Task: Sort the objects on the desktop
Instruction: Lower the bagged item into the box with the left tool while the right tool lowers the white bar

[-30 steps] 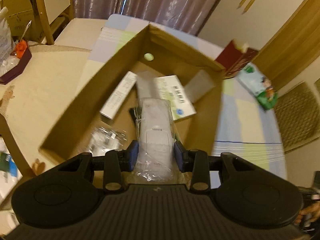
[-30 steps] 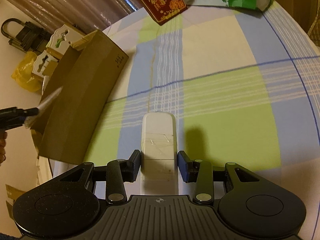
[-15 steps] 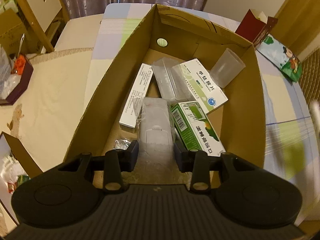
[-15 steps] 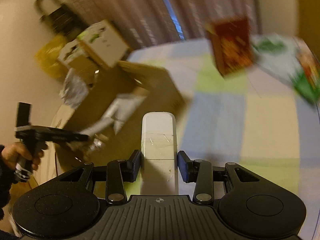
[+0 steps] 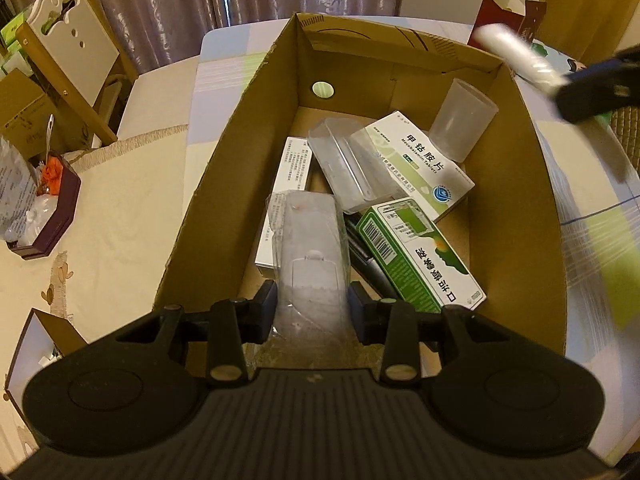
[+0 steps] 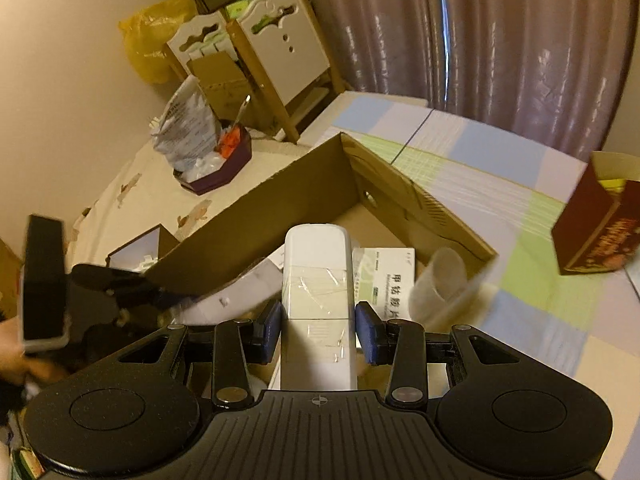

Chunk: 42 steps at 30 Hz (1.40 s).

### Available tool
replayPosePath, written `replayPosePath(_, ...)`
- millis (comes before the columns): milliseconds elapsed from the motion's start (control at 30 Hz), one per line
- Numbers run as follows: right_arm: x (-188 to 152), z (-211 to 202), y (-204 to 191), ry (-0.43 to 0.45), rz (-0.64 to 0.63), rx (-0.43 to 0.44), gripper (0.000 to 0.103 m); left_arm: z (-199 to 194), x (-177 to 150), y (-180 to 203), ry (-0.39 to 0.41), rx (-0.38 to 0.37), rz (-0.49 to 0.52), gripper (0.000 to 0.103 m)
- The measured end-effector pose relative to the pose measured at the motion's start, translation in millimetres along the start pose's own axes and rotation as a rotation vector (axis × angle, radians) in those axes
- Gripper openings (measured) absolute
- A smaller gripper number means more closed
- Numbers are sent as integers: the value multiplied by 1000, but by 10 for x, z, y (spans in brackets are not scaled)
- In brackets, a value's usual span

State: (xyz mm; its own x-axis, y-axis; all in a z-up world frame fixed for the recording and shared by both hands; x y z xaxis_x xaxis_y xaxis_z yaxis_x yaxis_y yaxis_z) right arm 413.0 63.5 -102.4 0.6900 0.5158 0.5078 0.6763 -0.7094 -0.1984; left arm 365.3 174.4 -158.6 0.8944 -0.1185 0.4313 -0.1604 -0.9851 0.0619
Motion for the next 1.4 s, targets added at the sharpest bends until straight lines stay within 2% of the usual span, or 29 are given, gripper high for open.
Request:
replayPosePath(200, 84, 355, 54, -41, -16, -36, 39, 4, 19, -23, 9, 3, -2, 33)
replayPosePath(467, 60, 583, 161, -69, -68, -76, 39, 20, 22, -45, 10, 11, 12, 33)
replayPosePath(833, -78, 787, 245, -110, -142, -126, 39, 99, 49, -53, 10, 31, 30, 33)
replayPosePath(1400, -79, 1023, 313, -115, -261, -201, 39, 156, 102, -68, -1, 22, 6, 33)
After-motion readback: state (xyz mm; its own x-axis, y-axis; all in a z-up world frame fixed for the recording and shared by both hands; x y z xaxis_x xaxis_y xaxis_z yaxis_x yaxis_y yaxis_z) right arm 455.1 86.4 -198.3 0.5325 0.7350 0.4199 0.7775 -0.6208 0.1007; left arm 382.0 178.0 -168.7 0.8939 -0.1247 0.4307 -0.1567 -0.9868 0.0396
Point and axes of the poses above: each gripper's, at about its wrist camera, not at the fingertips, and z roughly the way its jaws point, y to its right, x to its top, the point moved 10 cm from there along z, roughly the way its jaws point, and after that the axes turned 5 degrees about -x, right-handed, at the moved point
